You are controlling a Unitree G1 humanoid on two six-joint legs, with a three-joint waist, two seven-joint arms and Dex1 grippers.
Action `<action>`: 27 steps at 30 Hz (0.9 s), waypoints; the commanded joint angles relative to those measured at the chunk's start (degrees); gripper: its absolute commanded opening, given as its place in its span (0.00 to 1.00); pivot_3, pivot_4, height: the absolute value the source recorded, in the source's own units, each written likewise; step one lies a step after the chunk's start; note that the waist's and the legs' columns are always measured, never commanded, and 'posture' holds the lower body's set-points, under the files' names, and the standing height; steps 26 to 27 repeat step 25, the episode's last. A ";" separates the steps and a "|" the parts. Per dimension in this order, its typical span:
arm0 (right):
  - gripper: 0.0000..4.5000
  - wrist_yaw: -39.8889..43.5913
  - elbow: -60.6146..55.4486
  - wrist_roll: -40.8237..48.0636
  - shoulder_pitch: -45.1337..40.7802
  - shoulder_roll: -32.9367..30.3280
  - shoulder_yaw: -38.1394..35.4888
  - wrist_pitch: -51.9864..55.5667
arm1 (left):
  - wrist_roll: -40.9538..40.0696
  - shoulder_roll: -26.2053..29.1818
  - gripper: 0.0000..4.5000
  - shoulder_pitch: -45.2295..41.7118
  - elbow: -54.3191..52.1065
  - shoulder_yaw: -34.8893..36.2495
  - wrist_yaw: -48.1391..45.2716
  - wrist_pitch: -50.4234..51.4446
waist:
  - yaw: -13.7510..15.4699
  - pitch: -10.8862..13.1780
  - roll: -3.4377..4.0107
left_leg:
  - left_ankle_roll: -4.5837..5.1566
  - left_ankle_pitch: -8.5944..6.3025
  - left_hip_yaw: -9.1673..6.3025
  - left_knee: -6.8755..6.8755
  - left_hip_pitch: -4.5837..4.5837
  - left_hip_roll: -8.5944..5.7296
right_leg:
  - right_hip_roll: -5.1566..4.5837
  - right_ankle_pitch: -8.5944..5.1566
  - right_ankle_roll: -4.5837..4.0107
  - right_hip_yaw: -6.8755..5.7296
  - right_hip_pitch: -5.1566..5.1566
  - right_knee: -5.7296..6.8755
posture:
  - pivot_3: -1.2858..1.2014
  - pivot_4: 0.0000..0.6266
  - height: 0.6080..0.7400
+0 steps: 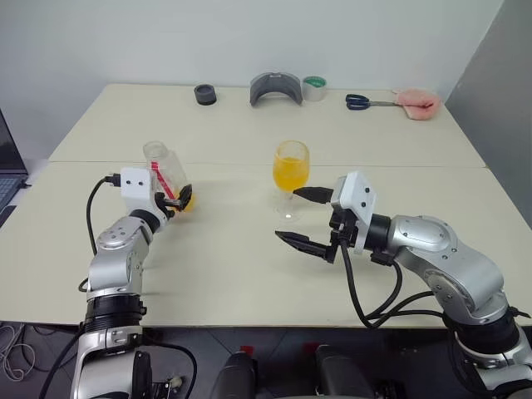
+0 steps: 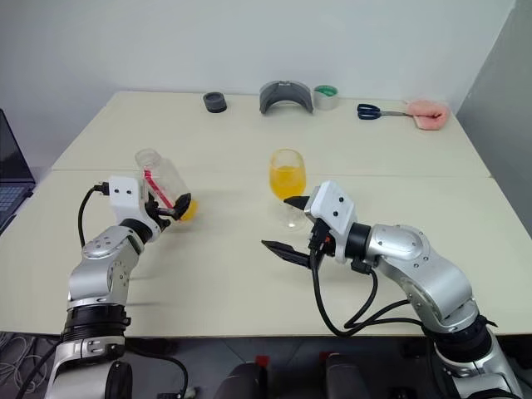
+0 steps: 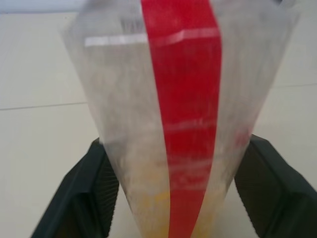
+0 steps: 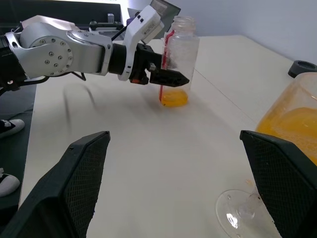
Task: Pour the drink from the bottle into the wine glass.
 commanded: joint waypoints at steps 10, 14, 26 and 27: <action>1.00 1.55 5.29 -7.82 12.86 0.47 0.36 -13.90 | 2.08 -0.02 0.99 8.96 -10.73 -0.58 1.59 -4.19 | 0.09 -0.03 -0.04 | -0.03 -0.02 0.04 -0.02 0.01 0.03 | -0.02 0.00 0.00 0.04 0.01 -0.02 | 0.52 0.24 1.00; 1.00 -5.03 8.30 -9.24 20.73 7.10 -4.41 -21.18 | -0.34 -2.22 0.99 15.99 -19.76 1.64 3.85 0.52 | 0.00 -0.03 -0.05 | -0.08 -0.06 0.03 -0.04 0.05 0.11 | -0.01 0.00 0.00 0.11 0.02 -0.01 | 0.52 0.24 1.00; 1.00 -14.37 15.17 -14.73 25.16 16.93 -9.32 -31.71 | -3.42 -6.37 0.99 23.59 -27.12 2.61 5.18 1.16 | 0.19 -0.05 -0.03 | -0.23 -0.15 0.09 -0.03 0.26 0.06 | 0.08 -0.01 0.01 0.09 0.26 -0.09 | 0.52 0.24 1.00; 1.00 -14.37 15.17 -14.73 25.16 16.93 -9.32 -31.71 | -3.42 -6.37 0.99 23.59 -27.12 2.61 5.18 1.16 | 0.19 -0.05 -0.03 | -0.23 -0.15 0.09 -0.03 0.26 0.06 | 0.08 -0.01 0.01 0.09 0.26 -0.09 | 0.52 0.24 1.00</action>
